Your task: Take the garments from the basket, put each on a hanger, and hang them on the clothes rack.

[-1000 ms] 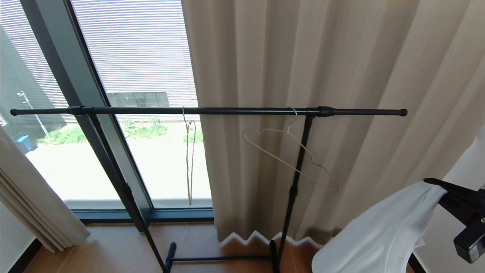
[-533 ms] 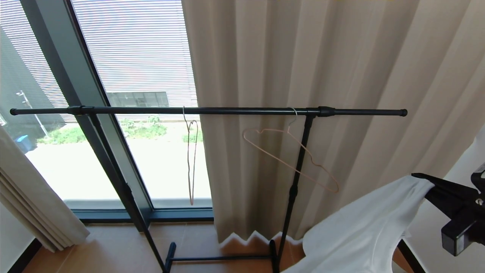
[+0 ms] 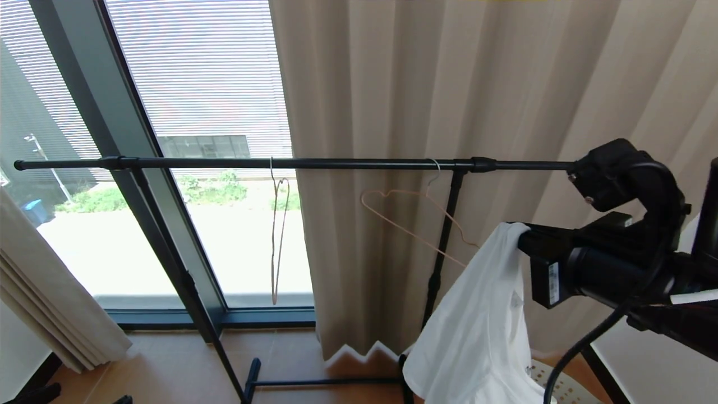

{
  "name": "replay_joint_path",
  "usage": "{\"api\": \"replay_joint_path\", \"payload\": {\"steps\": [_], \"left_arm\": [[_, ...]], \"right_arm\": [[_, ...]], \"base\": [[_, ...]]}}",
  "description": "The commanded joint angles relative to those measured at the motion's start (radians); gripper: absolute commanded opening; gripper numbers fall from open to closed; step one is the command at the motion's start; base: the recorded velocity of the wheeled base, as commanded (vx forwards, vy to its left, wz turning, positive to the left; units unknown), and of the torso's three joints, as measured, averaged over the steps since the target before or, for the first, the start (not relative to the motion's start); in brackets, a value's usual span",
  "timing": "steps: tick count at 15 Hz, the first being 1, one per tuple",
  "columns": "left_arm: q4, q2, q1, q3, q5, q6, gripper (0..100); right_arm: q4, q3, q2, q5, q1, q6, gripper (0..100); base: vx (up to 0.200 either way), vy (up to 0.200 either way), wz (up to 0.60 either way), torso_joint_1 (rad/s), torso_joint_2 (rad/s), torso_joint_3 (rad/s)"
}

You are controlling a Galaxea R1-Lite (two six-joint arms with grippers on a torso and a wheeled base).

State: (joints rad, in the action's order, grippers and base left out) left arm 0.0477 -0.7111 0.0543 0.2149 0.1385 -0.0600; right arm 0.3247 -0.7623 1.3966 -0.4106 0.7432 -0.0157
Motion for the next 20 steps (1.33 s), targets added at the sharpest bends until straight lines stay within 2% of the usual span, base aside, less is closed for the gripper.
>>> {"api": "replay_joint_path", "payload": {"steps": [1,4,6,8,10,11,12,18,20], "left_arm": [[0.04,-0.272,0.182,0.132,-0.002,-0.119,100],[0.046,-0.485,0.386,0.244,-0.14,-0.259,100],[0.055,-0.625,0.509,0.31,-0.198,-0.363,100],[0.132,-0.725,0.57,0.356,-0.198,-0.377,100],[0.216,-0.814,0.635,0.368,-0.198,-0.379,100],[0.216,-0.814,0.635,0.368,-0.198,-0.379,100],[0.296,-0.93,0.702,0.399,-0.234,-0.379,100],[0.33,-1.159,0.872,0.566,-0.33,-0.379,100],[0.33,-1.202,0.929,0.621,-0.373,-0.382,100]], "right_arm": [[-0.012,-0.068,0.153,0.0,0.002,0.034,0],[-0.012,-0.104,0.2,0.0,0.002,0.089,0],[-0.015,-0.146,0.245,-0.002,0.002,0.089,0],[-0.016,-0.196,0.295,-0.004,0.004,0.096,0],[-0.012,-0.201,0.314,-0.005,0.019,0.105,0],[-0.012,-0.201,0.314,-0.005,0.019,0.105,0],[-0.016,-0.221,0.325,-0.005,0.031,0.123,0],[-0.013,-0.209,0.343,-0.016,0.058,0.165,0],[-0.012,-0.207,0.335,-0.057,0.065,0.175,0]], "base": [[0.0,0.0,0.0,0.0,0.0,0.0],[0.0,0.0,0.0,0.0,0.0,0.0],[0.0,0.0,0.0,0.0,0.0,0.0],[0.0,0.0,0.0,0.0,0.0,0.0],[0.0,0.0,0.0,0.0,0.0,0.0],[0.0,0.0,0.0,0.0,0.0,0.0],[0.0,0.0,0.0,0.0,0.0,0.0],[0.0,0.0,0.0,0.0,0.0,0.0],[0.0,0.0,0.0,0.0,0.0,0.0]]}}
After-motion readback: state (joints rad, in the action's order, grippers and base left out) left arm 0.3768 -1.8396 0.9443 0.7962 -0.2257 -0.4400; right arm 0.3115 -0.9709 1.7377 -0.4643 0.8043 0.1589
